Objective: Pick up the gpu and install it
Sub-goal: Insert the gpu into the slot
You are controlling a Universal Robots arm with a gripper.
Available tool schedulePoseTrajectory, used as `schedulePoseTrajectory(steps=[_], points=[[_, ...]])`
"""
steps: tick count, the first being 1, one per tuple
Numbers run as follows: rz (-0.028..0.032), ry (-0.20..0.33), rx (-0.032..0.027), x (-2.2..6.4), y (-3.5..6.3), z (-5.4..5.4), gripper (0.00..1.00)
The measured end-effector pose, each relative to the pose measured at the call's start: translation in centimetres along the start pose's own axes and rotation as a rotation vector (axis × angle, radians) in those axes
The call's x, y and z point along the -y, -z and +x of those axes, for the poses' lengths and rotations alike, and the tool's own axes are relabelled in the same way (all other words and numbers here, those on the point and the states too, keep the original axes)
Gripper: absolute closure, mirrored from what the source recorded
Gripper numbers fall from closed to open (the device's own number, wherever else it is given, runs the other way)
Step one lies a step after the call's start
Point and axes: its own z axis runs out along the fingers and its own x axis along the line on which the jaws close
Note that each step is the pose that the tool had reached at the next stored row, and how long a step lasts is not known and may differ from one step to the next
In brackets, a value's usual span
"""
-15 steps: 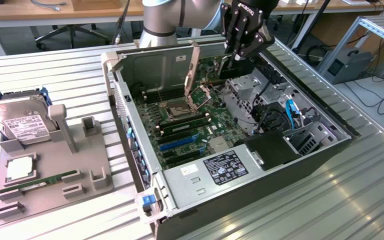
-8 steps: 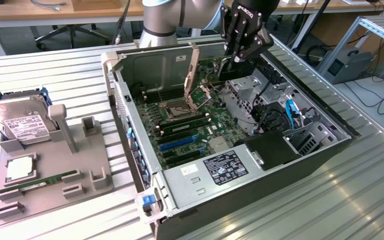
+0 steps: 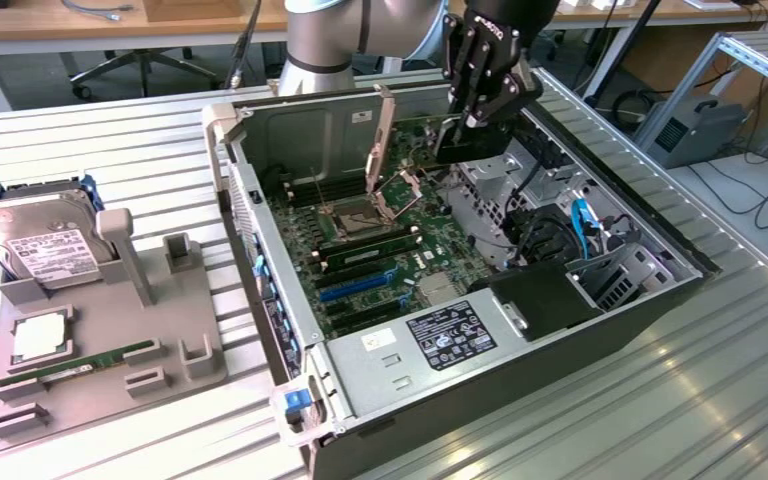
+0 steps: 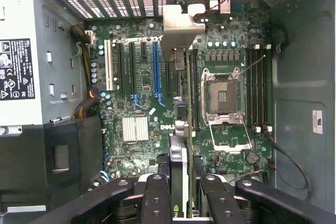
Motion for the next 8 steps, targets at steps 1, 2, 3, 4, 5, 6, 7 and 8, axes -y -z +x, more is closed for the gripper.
schedulePoseTrajectory(steps=[1, 2, 3, 4, 5, 6, 7, 8], points=[[0.0001, 0.000, 0.0006, -0.04, -0.05, 0.03, 0.73], [0.0001, 0.000, 0.0009, -0.06, -0.09, 0.05, 0.73], [0.0000, 0.000, 0.0008, -0.09, -0.10, 0.07, 0.73], [0.0000, 0.000, 0.0008, -0.12, -0.13, 0.10, 0.73], [0.0000, 0.000, 0.0008, -0.17, -0.17, 0.14, 0.73], [0.0000, 0.000, 0.0009, -0.19, -0.20, 0.18, 0.73], [0.0000, 0.000, 0.0008, -0.21, -0.22, 0.19, 0.73], [0.0000, 0.000, 0.0007, -0.22, -0.24, 0.20, 0.73]])
